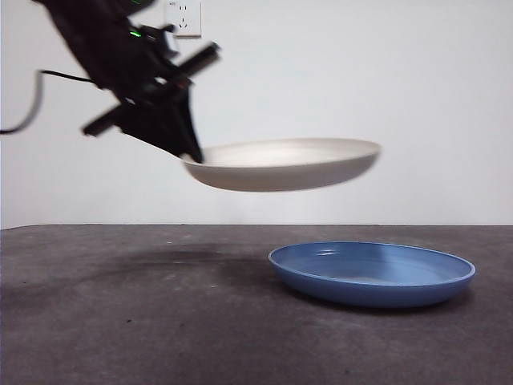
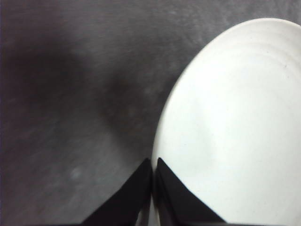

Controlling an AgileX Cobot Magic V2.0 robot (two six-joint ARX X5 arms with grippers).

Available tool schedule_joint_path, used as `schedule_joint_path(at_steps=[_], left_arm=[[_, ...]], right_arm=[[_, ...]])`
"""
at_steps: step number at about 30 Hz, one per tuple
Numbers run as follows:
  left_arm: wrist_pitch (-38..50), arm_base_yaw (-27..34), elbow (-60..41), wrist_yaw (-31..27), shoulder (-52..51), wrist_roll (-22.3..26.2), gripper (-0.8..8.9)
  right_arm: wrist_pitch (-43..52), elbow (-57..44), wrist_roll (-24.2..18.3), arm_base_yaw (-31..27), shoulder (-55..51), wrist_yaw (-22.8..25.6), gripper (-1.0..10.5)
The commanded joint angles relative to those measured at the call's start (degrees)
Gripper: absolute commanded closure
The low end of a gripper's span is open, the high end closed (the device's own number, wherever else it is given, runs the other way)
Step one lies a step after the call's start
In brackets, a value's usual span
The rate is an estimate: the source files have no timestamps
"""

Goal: Pick up the white plate, put it on the blue plate, put it on desk

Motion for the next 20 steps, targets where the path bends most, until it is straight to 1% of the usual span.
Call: schedule_joint_path(at_steps=[1, 10, 20], left_arm=[[0.42, -2.19, 4.94, -0.11, 5.01, -1.44, 8.04], [-2.38, -6.91, 15.78, -1.7, 17.49, -1.62, 8.04], [-2.27, -9.42, 17.73, -2.1, 23.52, -1.64, 8.04]], right_arm=[[0.52, 1.11, 1.27, 0.24, -0.28, 0.04, 4.8], [0.52, 1.14, 1.99, 0.24, -2.64, 0.04, 4.8], [0.5, 1.14, 2.82, 0.24, -3.74, 0.02, 4.8]])
